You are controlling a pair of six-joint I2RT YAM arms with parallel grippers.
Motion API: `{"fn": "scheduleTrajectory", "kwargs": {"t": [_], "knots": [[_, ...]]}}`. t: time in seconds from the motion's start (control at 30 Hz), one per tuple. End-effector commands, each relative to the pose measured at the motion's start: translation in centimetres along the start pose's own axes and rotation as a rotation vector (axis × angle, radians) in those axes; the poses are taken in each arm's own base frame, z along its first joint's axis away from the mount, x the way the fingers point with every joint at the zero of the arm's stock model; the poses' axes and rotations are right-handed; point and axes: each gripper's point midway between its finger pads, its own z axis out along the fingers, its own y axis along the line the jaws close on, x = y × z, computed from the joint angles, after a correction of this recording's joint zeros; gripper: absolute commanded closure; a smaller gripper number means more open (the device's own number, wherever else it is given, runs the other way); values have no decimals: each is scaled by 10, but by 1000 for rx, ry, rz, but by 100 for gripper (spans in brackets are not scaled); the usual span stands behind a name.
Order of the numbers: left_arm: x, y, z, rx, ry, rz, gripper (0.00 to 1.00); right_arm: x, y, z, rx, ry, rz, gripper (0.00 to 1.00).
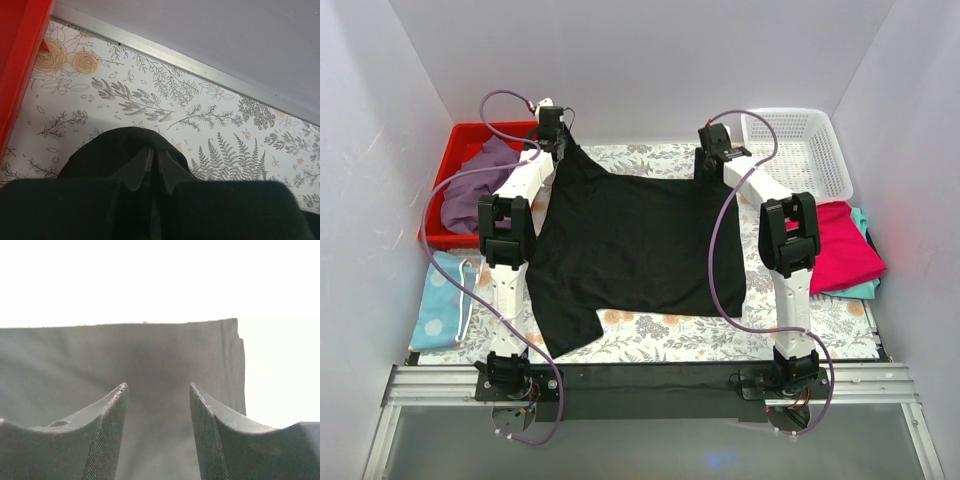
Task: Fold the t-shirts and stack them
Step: Flatten the tshirt out
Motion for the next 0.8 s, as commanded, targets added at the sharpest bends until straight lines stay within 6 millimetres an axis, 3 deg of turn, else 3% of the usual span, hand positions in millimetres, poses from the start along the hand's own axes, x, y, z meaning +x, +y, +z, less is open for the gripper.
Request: {"fn": "scheduleTrajectory", "kwargs": {"t": [0.0, 0.2, 0.5, 0.77], "knots": [[-8, -3, -13, 20, 7, -8, 100, -43, -6, 11, 72, -89, 22, 42], [-7, 1, -19, 12, 13, -3, 100, -31, -28, 43, 137, -40, 55, 42], [-18, 21, -20, -68, -25, -18, 100, -21, -69, 48, 240, -3, 88, 42], [-23, 37, -21, -114, -34, -33, 100, -25, -72, 50, 229, -7, 107, 42]]}}
